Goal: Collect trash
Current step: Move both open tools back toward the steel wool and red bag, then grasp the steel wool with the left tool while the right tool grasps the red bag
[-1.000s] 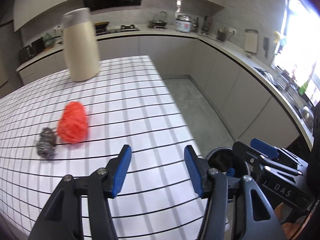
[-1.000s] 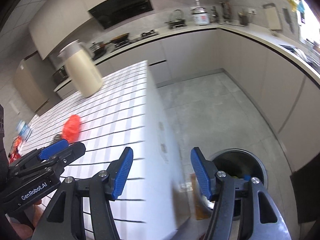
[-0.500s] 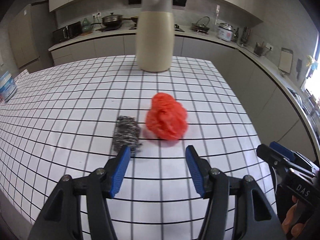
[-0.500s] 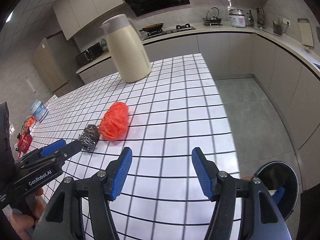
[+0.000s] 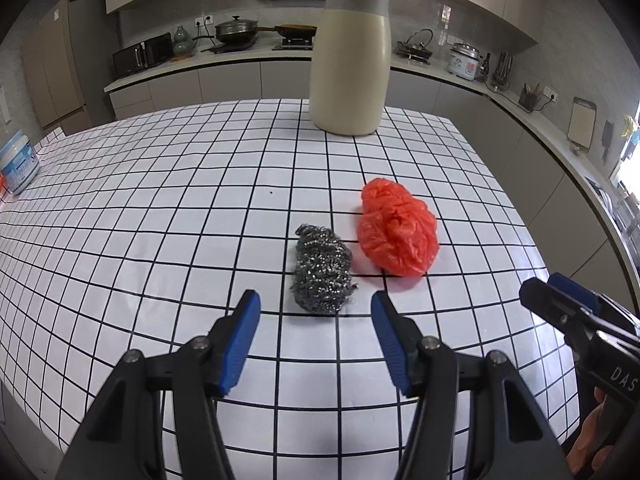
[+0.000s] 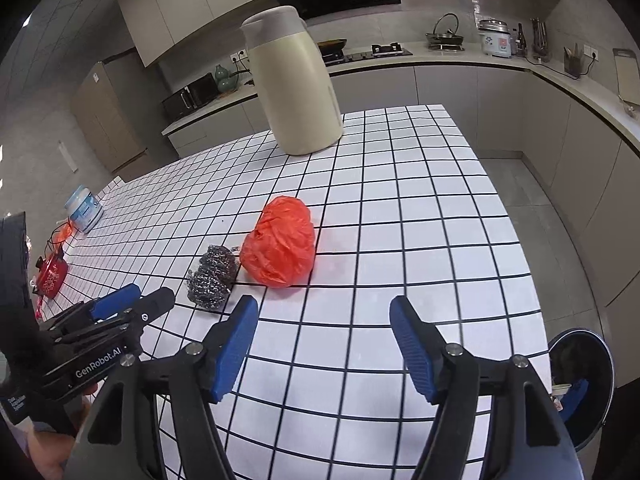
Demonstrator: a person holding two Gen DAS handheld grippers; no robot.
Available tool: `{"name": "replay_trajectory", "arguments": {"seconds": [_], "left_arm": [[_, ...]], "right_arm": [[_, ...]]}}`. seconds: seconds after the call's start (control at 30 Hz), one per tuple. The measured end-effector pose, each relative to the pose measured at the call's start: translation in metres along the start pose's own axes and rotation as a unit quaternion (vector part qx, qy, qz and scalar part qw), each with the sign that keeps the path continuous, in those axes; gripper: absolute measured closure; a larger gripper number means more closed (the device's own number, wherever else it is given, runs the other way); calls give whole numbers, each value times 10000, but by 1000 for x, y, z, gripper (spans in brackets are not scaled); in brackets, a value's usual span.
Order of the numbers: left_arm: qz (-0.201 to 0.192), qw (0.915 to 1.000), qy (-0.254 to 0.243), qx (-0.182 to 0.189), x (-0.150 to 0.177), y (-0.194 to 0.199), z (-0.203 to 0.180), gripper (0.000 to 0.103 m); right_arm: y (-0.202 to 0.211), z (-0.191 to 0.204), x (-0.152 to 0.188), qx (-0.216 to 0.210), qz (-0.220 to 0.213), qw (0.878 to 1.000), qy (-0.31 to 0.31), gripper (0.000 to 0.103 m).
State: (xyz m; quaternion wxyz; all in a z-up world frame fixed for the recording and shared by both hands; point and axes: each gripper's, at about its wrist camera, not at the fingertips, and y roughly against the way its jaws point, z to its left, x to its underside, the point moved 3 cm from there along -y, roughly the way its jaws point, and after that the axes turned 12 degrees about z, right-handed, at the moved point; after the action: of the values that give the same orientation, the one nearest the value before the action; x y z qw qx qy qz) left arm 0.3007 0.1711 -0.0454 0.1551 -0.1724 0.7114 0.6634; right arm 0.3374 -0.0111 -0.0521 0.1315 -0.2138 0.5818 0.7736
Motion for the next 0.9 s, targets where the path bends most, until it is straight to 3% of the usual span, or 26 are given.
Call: {"name": "replay_trajectory", "arguments": {"seconds": [0.9], "left_arm": [[383, 9984, -354, 199, -26, -57, 6, 44]], "right_arm": [[-29, 9, -23, 178, 52, 9995, -249, 32]]}}
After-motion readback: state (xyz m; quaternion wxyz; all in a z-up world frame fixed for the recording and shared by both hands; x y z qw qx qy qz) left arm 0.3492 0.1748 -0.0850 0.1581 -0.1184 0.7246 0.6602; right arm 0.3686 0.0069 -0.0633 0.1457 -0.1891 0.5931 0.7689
